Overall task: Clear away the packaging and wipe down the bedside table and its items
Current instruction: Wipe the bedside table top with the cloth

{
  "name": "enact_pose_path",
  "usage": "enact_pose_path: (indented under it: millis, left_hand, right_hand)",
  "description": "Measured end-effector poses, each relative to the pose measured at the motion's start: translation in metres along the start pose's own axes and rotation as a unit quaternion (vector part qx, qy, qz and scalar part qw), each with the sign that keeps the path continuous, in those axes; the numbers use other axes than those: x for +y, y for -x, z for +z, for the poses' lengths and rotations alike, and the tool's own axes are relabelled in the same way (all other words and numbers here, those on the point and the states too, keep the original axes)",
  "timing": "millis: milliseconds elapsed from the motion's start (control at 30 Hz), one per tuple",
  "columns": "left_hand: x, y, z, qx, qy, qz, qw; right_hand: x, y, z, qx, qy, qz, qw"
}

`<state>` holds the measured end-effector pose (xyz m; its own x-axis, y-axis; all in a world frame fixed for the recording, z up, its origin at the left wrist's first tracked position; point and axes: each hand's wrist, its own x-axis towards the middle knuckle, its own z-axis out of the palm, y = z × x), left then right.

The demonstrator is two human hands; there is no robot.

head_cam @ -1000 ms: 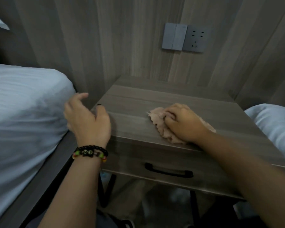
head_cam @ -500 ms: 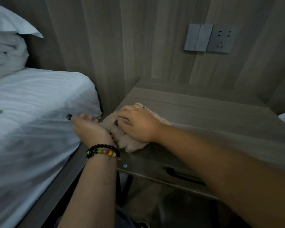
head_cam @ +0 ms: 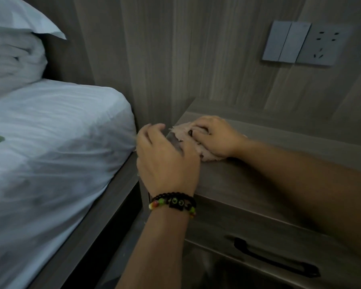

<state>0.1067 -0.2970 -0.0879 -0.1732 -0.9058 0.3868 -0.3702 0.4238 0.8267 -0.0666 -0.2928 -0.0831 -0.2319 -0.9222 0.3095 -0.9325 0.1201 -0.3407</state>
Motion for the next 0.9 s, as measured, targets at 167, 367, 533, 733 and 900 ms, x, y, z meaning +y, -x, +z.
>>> enact_pose_path:
  millis: [167,367,533,733,900]
  left_hand:
    - [-0.004,0.013,0.011,-0.029,-0.115,0.094,0.988]
    - [-0.005,0.007,0.014,-0.026,-0.143,0.12,0.982]
    - [-0.008,0.003,0.014,-0.036,-0.146,0.121,0.981]
    - [-0.006,0.004,0.014,-0.053,-0.16,0.109,0.98]
    - [-0.003,0.006,0.011,-0.068,-0.138,0.092,0.984]
  right_hand:
    - [0.038,-0.039,-0.003,0.025,0.026,0.058,0.998]
    - [0.076,-0.094,-0.002,0.018,0.037,0.125,0.991]
    - [0.096,-0.105,-0.004,0.024,0.054,0.155,0.986]
    - [0.112,-0.086,-0.021,0.052,0.087,0.288,0.952]
    - [0.041,-0.057,-0.016,0.02,0.136,0.245,0.96]
